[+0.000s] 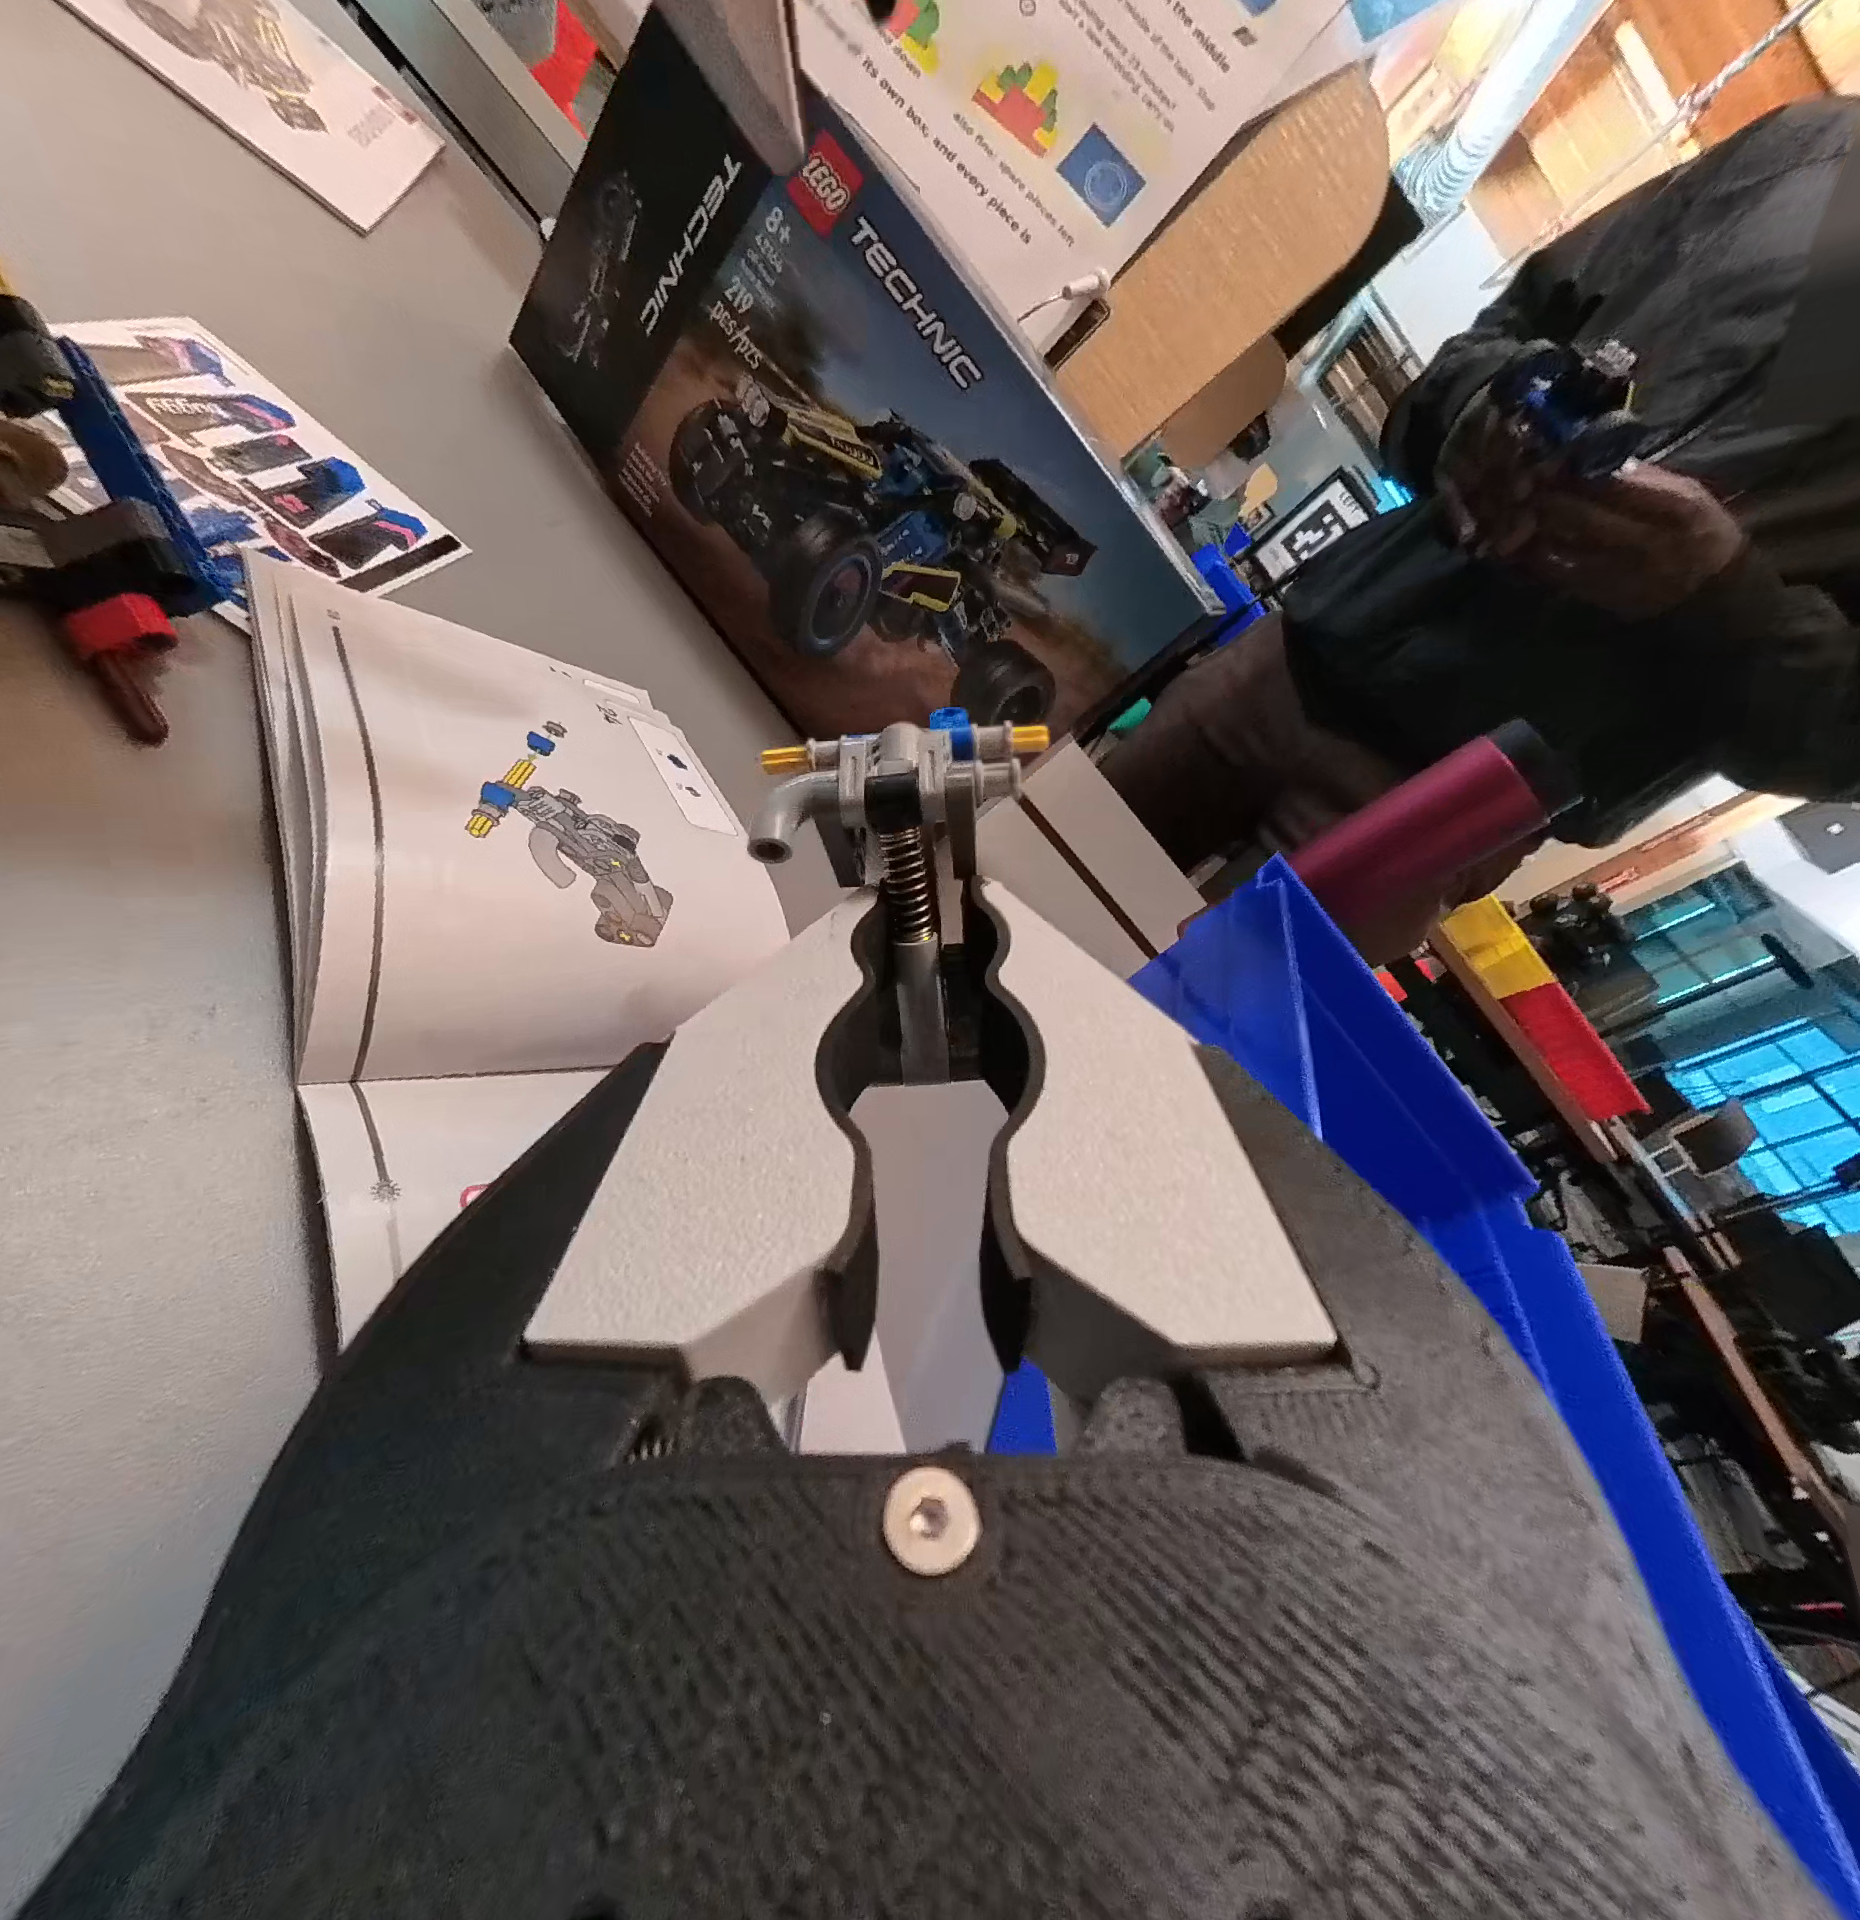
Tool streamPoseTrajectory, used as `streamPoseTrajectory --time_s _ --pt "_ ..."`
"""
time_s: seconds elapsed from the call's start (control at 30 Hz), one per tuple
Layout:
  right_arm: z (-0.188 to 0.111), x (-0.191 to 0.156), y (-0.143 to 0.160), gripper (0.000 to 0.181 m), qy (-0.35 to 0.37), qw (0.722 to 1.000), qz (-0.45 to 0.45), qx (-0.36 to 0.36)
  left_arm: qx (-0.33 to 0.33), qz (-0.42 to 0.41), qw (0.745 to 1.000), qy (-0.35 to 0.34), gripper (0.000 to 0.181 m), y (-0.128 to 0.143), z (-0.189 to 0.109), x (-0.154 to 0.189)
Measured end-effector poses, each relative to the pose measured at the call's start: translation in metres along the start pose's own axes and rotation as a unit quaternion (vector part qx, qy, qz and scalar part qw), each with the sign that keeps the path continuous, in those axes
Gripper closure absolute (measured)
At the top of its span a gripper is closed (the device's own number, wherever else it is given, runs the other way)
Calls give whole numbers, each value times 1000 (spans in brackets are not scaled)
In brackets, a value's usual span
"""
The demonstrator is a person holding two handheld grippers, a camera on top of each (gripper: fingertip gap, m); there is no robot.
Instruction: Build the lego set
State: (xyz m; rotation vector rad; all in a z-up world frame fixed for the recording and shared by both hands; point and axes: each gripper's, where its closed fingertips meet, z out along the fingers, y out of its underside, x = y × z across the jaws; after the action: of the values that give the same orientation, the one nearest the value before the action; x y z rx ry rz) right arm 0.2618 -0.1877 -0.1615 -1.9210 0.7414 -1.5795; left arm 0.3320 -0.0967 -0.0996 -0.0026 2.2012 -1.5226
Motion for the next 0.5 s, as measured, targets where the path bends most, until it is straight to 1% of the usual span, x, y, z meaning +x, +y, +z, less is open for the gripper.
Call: streamPoseTrajectory --time_s 0.03,0.13,0.23,0.27,0.33,0.4,0.5 --pt "0 -1 0 171 0 1000 -4 0 -6 8 1000 9 129 2 1 5" --pt "1 -6 -2 171 -13 1000 6 0 -12 29 998 45 154 2 7 25" --pt "1 -15 -9 171 -44 997 58 13 -7 54 993 100 180 1 15 58" --pt "1 -19 -13 171 -59 994 88 24 -8 81 991 105 181 3 19 64" --pt "-1 -25 -21 171 -94 982 157 44 -14 150 986 78 181 7 23 65" --pt "-1 -29 -24 171 -127 967 212 57 -8 206 976 70 181 7 21 66" --pt "-2 -28 -24 171 -150 949 271 67 0 236 968 81 181 7 18 70"
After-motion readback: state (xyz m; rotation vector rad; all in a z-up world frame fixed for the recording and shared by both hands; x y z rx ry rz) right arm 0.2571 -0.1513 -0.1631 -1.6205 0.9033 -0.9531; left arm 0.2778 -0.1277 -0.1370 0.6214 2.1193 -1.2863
